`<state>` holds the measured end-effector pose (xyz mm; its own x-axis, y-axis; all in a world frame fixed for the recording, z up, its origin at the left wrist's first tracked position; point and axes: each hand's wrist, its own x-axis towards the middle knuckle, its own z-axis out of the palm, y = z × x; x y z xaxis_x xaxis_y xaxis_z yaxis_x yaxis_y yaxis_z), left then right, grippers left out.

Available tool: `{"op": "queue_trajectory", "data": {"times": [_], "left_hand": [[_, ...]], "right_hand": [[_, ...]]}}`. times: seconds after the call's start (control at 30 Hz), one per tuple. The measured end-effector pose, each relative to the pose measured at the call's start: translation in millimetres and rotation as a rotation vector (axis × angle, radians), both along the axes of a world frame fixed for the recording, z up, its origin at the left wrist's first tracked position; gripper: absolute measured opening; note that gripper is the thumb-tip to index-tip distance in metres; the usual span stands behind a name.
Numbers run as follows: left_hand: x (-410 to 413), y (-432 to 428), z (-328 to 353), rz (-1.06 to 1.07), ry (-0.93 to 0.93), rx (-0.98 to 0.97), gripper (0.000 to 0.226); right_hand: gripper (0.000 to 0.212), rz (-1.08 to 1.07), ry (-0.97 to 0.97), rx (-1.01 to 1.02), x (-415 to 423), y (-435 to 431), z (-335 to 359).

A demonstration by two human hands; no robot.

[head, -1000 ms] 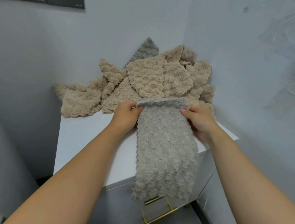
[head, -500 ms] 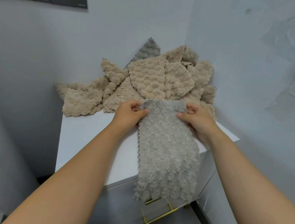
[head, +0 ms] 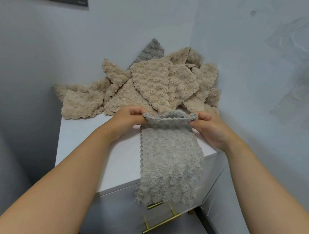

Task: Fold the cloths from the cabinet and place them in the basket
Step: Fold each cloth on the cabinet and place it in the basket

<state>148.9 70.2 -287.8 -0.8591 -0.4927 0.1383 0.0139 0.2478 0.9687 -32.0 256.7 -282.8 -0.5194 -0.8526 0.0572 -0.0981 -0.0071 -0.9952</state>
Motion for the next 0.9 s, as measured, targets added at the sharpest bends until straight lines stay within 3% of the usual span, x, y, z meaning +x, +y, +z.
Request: {"op": "queue_trajectory", "data": {"times": [0.1,0.17,0.37,0.47,0.57,0.7,0.9], "left_hand": [[4.3,0.4,2.4,-0.054,-0.044,0.006,0.038],[6.1,6.4,6.1,-0.078,-0.105,-0.074,0.037],[2.1,17.2,1.8,-0.002,-0.199,-0.250,0.038],[-1.9,14.6,2.0,-0.021,-0.285,-0.376,0.033],[-5.0,16.6,7.0,-0.037,-0.329,-0.467,0.022],[-2.5,12.9,15.3,-0.076,-0.477,-0.583,0.040],[7.9,12.4,28.1,-0.132,-0.619,-0.611,0.040]], "right_hand": [[0.022,0.031,0.048,0.047,1.2,5.6,-1.6],[0.012,0.000,0.120,0.107,3.5,8.8,-1.2],[0.037,-0.178,0.327,0.237,26.0,11.3,2.9],[0.026,-0.257,0.406,0.260,31.2,13.5,-1.9],[0.018,-0.231,0.409,0.284,32.5,14.3,-2.7],[0.047,-0.147,0.454,0.351,32.3,15.5,2.6],[0.031,-0.078,0.466,0.415,25.2,13.4,6.8]]}}
